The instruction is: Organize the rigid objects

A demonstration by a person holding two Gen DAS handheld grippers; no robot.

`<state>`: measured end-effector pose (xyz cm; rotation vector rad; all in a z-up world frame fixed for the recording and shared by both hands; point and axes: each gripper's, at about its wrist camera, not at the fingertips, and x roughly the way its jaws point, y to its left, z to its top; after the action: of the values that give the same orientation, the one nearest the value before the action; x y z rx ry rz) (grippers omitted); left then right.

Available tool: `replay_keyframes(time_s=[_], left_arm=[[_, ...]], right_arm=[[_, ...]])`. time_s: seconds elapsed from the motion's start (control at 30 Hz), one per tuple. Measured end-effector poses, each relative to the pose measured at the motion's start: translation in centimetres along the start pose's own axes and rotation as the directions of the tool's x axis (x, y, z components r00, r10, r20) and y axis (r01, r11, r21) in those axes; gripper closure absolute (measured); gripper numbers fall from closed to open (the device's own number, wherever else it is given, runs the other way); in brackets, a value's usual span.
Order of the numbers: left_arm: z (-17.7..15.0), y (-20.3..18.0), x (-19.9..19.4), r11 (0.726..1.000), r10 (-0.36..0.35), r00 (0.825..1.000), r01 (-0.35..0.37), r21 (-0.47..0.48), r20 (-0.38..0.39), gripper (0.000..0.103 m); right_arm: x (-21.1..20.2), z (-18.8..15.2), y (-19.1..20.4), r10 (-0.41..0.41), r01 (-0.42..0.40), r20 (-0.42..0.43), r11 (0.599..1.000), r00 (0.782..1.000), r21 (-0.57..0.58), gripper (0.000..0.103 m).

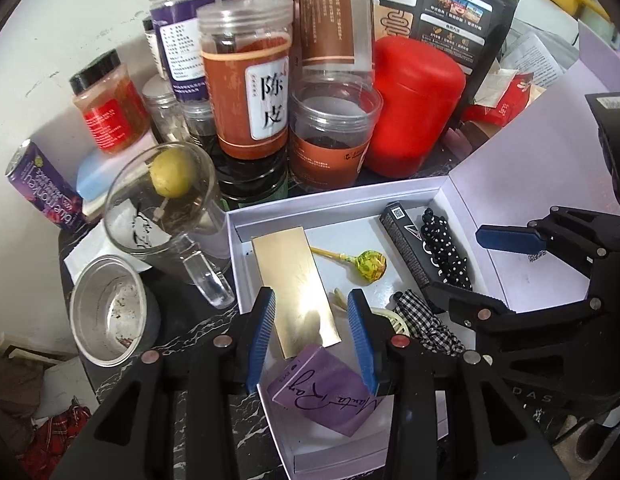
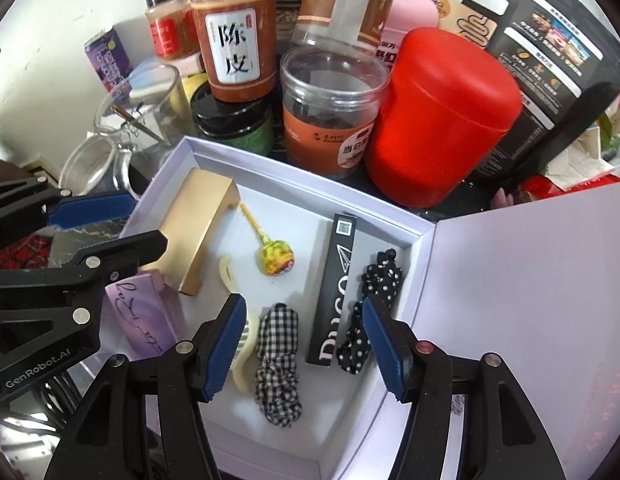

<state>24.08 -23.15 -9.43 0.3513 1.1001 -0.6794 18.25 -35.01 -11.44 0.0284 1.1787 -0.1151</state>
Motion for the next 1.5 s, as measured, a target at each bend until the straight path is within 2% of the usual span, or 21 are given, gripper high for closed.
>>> replay_keyframes(time_s=[0.23, 0.3, 0.37, 0.57, 1.0, 1.27, 1.5], left_arm=[[0.2, -0.4, -2.7, 0.999, 0.048, 0.999, -0.047, -0.022, 0.024, 0.065], [0.1, -0.4, -3.8, 0.998, 0.062, 0.997, -0.061, -0.025, 0.036, 0.055], [0.0, -0.4, -5.0, 0.996, 0.077, 0.995, -0.075, -0.039, 0.056, 0.021], [-0.5, -0.3, -8.2, 0.994, 0.086, 0.992, -0.080, -0.069, 0.097, 0.020], [-2.8, -1.0, -15.0, 0.989, 0.131, 0.978, -0.117, -0.095, 0.161, 0.016], [-4.7, -1.5, -18.6, 0.983, 0.161, 0.970, -0.140, -0.121, 0.182, 0.016], [-6.9, -2.0, -21.1, 0.976, 0.178, 0.968, -0.152, -0.155, 0.177, 0.016]], right_arm=[[-3.6, -0.7, -0.2, 0.008, -0.009, 0.042, 1.000, 0.999, 0.025, 0.042], [-4.5, -0.7, 0.0, 0.014, -0.016, 0.054, 0.999, 0.998, 0.033, 0.042], [-5.4, -0.9, 0.4, 0.011, -0.013, 0.069, 0.999, 0.998, 0.031, 0.040], [-8.5, -1.7, 1.2, 0.002, -0.004, 0.110, 1.000, 0.994, 0.020, 0.037], [-15.5, -3.8, 2.1, 0.007, -0.025, 0.214, 0.996, 0.977, 0.082, 0.034], [-19.6, -5.5, 2.9, 0.005, -0.035, 0.270, 0.994, 0.963, 0.106, 0.034], [-22.2, -7.5, 3.5, -0.019, -0.017, 0.286, 0.992, 0.958, 0.122, 0.034]])
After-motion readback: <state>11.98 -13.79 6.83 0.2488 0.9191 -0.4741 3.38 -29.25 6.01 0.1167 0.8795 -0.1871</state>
